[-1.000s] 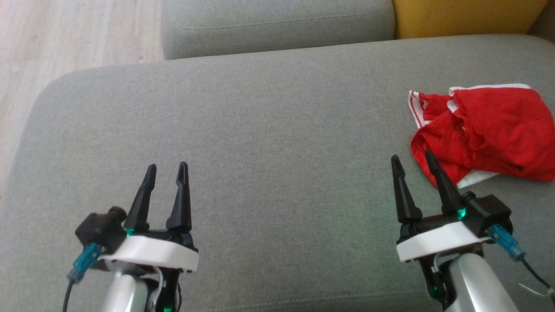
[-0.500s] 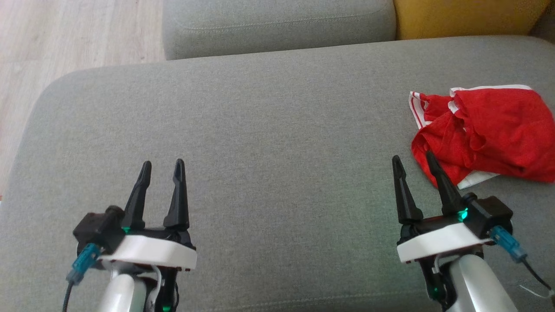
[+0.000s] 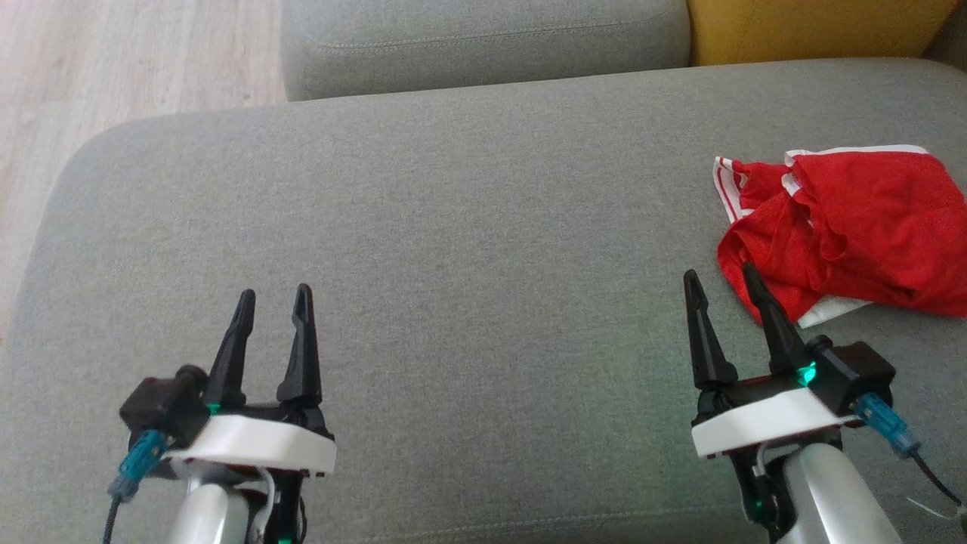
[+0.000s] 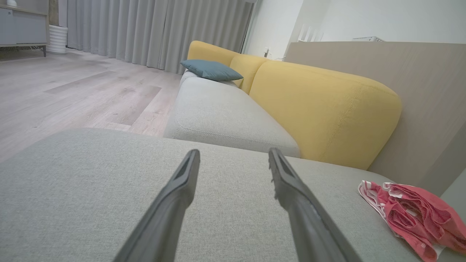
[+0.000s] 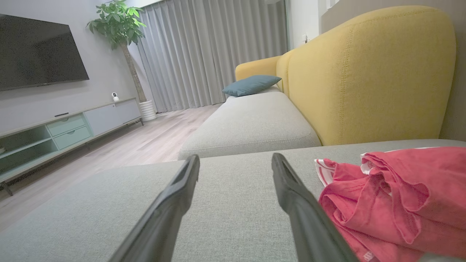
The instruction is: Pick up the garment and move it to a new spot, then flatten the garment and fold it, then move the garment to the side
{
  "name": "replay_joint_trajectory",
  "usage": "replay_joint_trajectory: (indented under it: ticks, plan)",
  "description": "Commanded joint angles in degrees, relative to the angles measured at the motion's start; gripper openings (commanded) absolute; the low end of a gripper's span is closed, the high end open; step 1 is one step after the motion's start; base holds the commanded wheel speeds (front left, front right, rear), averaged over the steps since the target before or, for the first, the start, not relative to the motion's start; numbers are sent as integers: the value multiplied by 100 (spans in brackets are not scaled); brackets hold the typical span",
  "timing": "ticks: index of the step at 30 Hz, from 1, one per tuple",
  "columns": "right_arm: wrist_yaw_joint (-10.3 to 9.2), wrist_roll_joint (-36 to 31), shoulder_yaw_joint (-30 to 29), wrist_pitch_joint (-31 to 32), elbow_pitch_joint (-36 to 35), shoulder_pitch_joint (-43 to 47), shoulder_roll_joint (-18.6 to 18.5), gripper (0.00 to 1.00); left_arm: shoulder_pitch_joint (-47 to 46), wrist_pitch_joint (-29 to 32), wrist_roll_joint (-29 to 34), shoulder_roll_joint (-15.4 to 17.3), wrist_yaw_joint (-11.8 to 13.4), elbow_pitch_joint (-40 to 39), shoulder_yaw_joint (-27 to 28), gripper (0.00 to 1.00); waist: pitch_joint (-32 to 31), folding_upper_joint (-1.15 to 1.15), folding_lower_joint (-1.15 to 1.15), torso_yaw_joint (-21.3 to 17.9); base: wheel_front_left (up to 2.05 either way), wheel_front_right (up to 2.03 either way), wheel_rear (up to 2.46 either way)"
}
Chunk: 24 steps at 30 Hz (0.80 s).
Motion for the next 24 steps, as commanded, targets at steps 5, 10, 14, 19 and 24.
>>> replay_joint_trajectory:
  ticks: [5,10,14,19,24]
  plan:
    - [37,86,162,-62,-210,-197,33,100,-147,-29,-100,43,-114,-297,308,100,15,0,0,-6,0,0,0]
    - [37,115,154,-62,-221,-216,33,100,-130,-29,-37,43,-126,-361,393,100,38,0,0,-10,0,0,0]
    - [37,138,159,-62,-218,-215,33,100,-115,-29,-28,43,-109,-347,407,100,39,0,0,-10,0,0,0]
    - [37,160,182,-62,-214,-209,33,100,-110,-29,-31,43,-96,-335,379,100,48,0,0,-5,0,0,0]
    - [37,163,200,-62,-208,-207,33,100,-107,-29,-18,43,-83,-339,375,100,43,0,0,0,0,0,0]
